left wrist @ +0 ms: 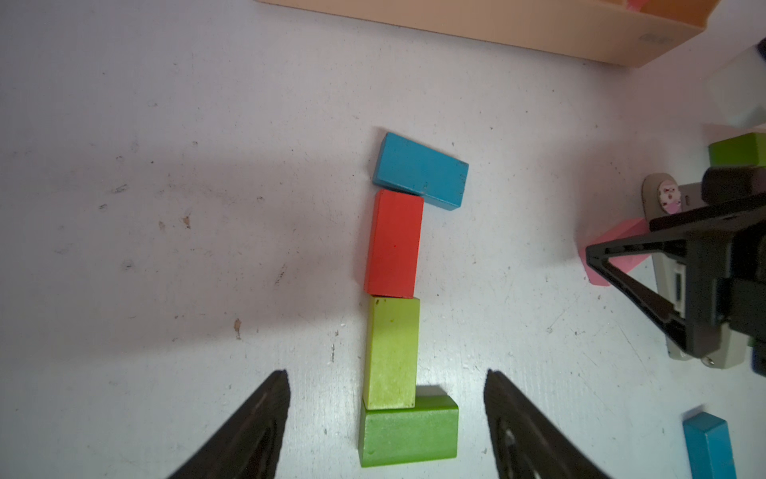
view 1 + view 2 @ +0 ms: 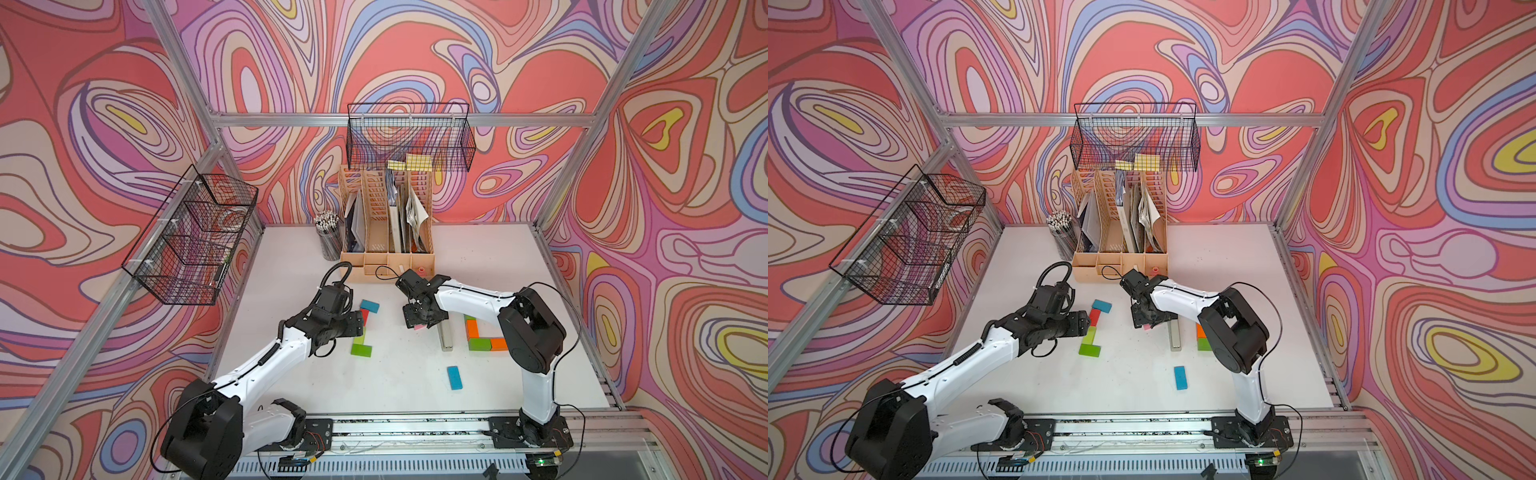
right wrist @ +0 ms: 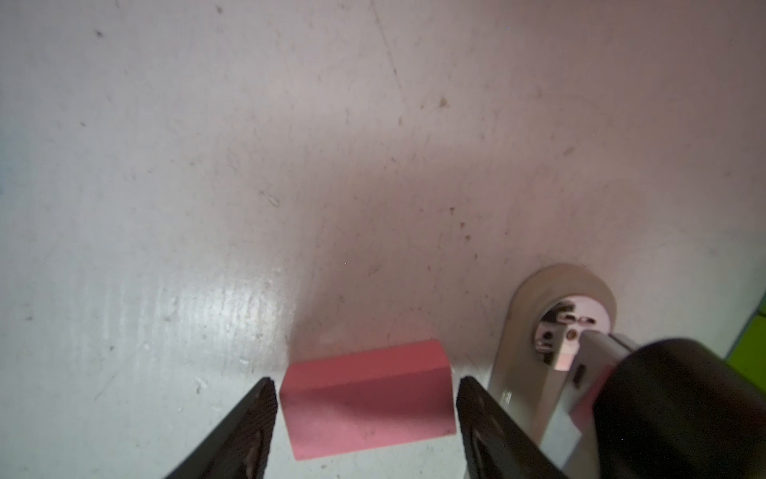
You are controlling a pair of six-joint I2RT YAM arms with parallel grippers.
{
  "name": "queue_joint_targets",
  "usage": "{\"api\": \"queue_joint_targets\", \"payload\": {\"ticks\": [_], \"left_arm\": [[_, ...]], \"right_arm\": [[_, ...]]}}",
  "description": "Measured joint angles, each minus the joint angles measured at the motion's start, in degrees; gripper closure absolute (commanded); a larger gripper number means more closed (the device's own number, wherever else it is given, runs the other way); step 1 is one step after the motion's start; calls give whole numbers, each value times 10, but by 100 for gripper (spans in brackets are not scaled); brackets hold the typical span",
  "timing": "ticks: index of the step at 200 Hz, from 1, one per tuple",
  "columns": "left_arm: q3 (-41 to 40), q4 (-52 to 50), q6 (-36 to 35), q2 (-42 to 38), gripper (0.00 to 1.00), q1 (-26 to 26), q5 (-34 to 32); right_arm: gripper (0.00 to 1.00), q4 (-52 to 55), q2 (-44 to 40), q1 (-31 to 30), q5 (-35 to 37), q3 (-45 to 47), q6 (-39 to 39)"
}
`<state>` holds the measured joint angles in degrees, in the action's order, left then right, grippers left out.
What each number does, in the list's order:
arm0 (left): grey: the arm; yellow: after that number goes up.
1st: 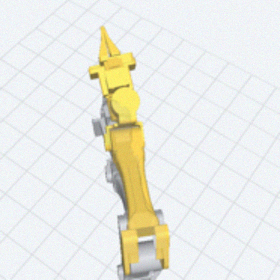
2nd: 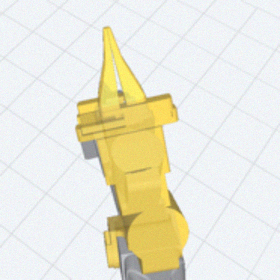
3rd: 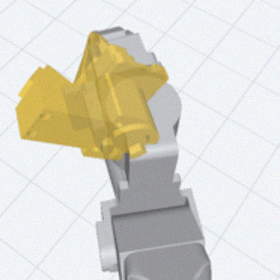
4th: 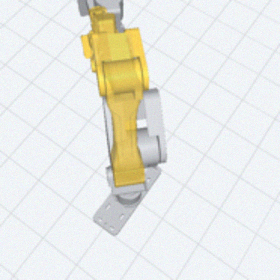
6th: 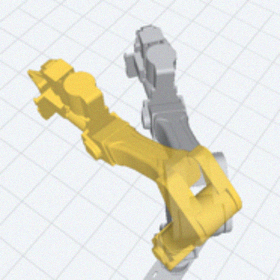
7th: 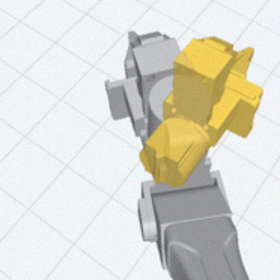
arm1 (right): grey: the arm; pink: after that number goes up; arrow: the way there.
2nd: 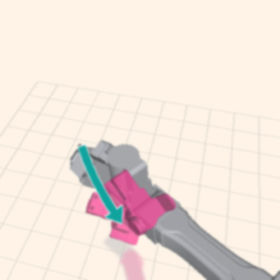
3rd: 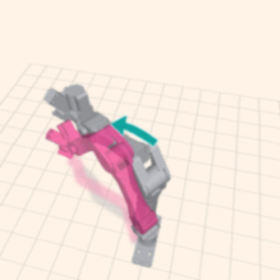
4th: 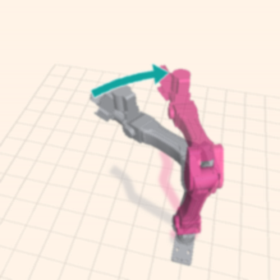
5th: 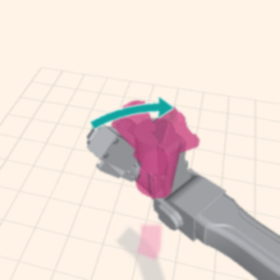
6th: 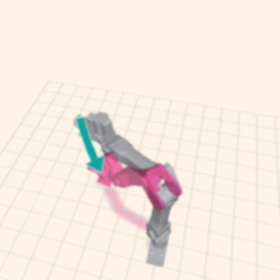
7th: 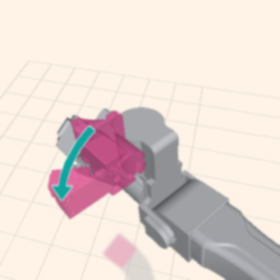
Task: Assemble the letter c with building blocks
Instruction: Pick up the building block from the center of the board.
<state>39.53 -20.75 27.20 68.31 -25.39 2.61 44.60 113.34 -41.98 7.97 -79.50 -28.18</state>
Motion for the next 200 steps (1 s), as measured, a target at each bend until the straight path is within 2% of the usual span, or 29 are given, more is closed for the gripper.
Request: {"api": "queue_joint_targets", "payload": {"ticks": [97, 200], "left_arm": [[-2, 0, 0, -7, 23, 0, 4], [-14, 8, 5, -7, 24, 0, 23]], "right_arm": [[42, -31, -5, -7, -33, 20, -28], [45, -202, -4, -9, -101, 30, -148]]}}
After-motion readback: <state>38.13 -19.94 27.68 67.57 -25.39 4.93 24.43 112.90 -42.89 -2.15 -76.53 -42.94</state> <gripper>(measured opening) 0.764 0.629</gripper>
